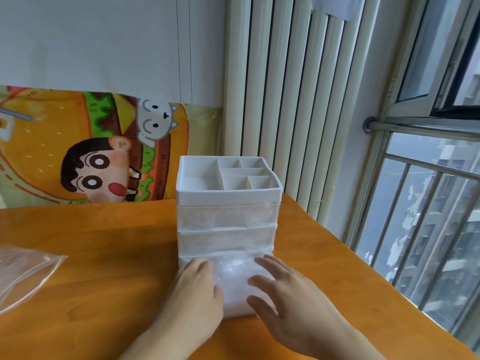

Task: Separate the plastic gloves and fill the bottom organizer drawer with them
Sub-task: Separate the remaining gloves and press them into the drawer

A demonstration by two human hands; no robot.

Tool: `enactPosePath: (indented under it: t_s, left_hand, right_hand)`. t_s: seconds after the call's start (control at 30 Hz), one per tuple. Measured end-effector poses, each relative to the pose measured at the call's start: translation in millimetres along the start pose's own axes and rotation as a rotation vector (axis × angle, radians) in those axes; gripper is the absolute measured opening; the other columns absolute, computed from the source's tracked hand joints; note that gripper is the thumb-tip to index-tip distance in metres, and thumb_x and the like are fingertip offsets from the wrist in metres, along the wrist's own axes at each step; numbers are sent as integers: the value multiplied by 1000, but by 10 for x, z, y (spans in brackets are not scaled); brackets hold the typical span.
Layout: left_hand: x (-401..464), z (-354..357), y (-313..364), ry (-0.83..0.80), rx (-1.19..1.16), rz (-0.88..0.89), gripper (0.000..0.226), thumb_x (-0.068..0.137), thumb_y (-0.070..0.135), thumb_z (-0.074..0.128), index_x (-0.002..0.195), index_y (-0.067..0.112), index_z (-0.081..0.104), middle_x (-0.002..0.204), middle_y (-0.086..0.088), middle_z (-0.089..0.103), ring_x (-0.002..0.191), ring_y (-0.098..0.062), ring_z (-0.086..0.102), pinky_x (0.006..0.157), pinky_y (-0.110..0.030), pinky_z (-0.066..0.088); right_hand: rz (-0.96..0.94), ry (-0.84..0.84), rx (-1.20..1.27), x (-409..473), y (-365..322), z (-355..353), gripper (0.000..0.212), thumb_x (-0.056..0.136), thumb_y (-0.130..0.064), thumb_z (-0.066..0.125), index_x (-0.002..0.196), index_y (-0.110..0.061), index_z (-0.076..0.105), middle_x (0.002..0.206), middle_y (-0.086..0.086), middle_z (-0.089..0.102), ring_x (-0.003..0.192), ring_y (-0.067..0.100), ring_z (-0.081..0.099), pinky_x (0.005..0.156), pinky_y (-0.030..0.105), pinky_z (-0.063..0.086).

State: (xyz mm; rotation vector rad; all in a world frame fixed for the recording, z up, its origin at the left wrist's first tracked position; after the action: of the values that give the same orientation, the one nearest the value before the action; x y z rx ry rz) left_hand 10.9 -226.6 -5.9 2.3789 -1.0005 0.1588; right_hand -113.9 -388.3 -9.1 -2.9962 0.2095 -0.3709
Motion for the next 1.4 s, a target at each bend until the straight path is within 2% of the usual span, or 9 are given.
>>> enactPosePath:
  t_s: [0.2, 0.3, 0.37, 0.53, 0.8, 1.03, 1.17, 1.3, 1.4]
  left_hand:
    - [-207, -70, -404, 205, -326, 11, 85, 71, 38, 90, 140, 34, 42, 140, 26, 32, 129, -6, 46, 108, -29, 42]
    - [-161, -3, -633, -113, -564, -234, 157, 39, 62, 98, 158, 41, -2, 145, 31, 13, 133, -2, 32, 116, -34, 39]
    - [-109, 66, -683, -273, -667, -234, 170, 35, 57, 101, 159, 43, -13, 148, 32, 18, 127, 4, 38, 113, -26, 38]
    - [39, 192, -731, -248, -753, -178, 133, 42, 44, 103, 149, 58, 25, 133, 34, 59, 125, 1, 59, 113, -33, 46]
    - [-151, 146, -628, 14, -622, -196, 101, 67, 33, 96, 142, 42, 29, 122, 39, 32, 120, 3, 43, 94, -12, 34]
    - [-447, 23, -690, 54, -514, -288, 89, 53, 61, 92, 123, 45, 41, 125, 20, 57, 117, -7, 58, 102, -36, 51]
    - [-709, -108, -581, 114, -236, -293, 93, 64, 47, 93, 136, 31, 36, 132, 11, 41, 122, -14, 56, 97, -29, 48]
    - [-1003, -120, -166, 468, 36, 281, 41, 88, 17, 65, 125, 32, 58, 127, 7, 57, 109, -19, 63, 76, -32, 56]
    - [-981, 95, 4, 281, 200, 474, 46, 97, 20, 38, 128, 31, 70, 132, 11, 66, 120, -12, 64, 89, -29, 59]
  right_hand:
    - [140, 206, 345, -109, 235, 88, 96, 80, -68, 76, 151, -39, 18, 163, -26, 8, 146, -5, 25, 107, 5, 31]
    - [341, 54, 776, 21, 472, 189, 152, 55, -58, 101, 165, -37, -3, 169, -22, 9, 155, -1, 15, 123, 22, 27]
    - [348, -80, 963, 103, 499, 236, 151, 55, -37, 106, 167, -40, 4, 168, -23, 20, 148, -5, 31, 116, 23, 36]
    - [207, -9, 1219, 263, 383, 269, 91, 74, 8, 89, 146, -34, 53, 138, -5, 68, 125, 26, 68, 96, 49, 61]
    - [389, 127, 987, 210, 419, 384, 92, 63, -32, 101, 140, -39, 50, 141, -10, 52, 130, 6, 53, 85, 17, 58]
    - [401, 150, 979, 21, 231, 350, 76, 64, -31, 101, 119, -29, 48, 126, -10, 61, 112, 4, 66, 85, 23, 60]
    - [418, 259, 699, -203, 120, 358, 82, 58, -50, 96, 120, -32, 46, 123, -15, 53, 114, 2, 58, 95, 28, 54]
    - [68, 572, 214, -422, -165, 237, 53, 76, -29, 86, 115, -27, 51, 117, -12, 49, 105, 8, 54, 83, 23, 47]
    - [-129, 451, -10, -395, -356, 316, 48, 67, -24, 76, 113, -23, 65, 113, -6, 62, 102, 20, 64, 85, 31, 54]
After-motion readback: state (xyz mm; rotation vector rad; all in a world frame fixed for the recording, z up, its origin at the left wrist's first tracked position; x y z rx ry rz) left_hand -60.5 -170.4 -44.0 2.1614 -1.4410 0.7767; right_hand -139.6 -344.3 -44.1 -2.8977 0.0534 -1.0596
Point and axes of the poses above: each hand's wrist, its own x-axis towards the middle knuckle, its own z-axis out of the palm, y = z × x, the point moved 2 cm from there along x, towards the middle knuckle
